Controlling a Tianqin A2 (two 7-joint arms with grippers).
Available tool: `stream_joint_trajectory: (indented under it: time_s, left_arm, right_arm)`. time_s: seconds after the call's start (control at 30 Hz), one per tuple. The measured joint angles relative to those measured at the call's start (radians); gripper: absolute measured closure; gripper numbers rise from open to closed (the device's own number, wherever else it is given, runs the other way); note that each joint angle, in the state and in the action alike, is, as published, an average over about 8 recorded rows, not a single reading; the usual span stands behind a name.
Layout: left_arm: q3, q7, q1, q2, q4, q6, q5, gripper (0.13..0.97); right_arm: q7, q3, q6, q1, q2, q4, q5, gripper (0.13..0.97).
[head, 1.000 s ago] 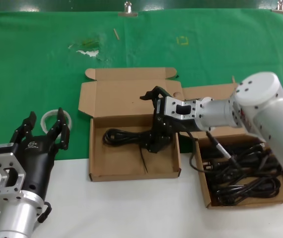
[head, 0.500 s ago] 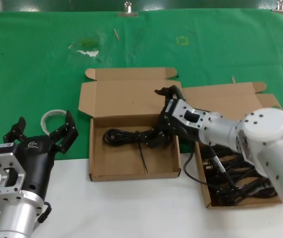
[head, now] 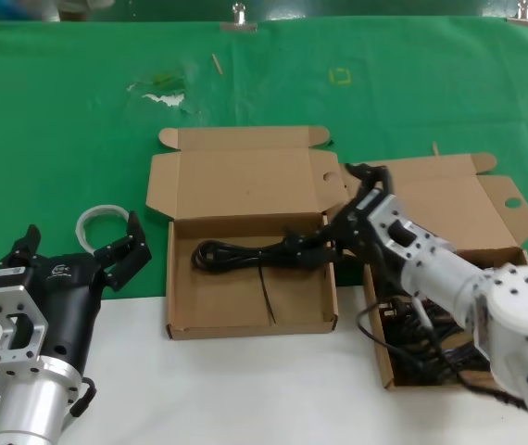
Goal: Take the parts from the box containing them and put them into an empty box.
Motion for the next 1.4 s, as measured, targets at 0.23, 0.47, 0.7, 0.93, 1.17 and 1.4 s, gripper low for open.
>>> stream_joint_trajectory:
  time_s: [0.23,0.47,0.7,0.93,1.17,1.4]
  left_arm:
    - [0.0,0.0,0.0,0.0,0.0,0.0,0.0,0.158]
    - [0.0,0.0,0.0,0.0,0.0,0.0,0.0,0.132]
    - [0.0,0.001,0.0,0.0,0.0,0.0,0.0,0.132]
    - [0.0,0.0,0.0,0.0,0.0,0.0,0.0,0.132]
    - [0.0,0.0,0.0,0.0,0.0,0.0,0.0,0.132]
    - [0.0,0.0,0.0,0.0,0.0,0.0,0.0,0.132]
  right_arm:
    - [0.063,0.045,0.095,-0.123,0.024,0.148,0.043,0.129]
    - [0.125,0.09,0.188,-0.244,0.047,0.293,0.086,0.129]
    - [0.189,0.135,0.284,-0.368,0.071,0.442,0.13,0.129]
    - [0.25,0.179,0.375,-0.487,0.094,0.585,0.172,0.129]
    - [0.276,0.198,0.415,-0.539,0.104,0.647,0.19,0.129]
    - [0.277,0.198,0.417,-0.54,0.104,0.649,0.191,0.129]
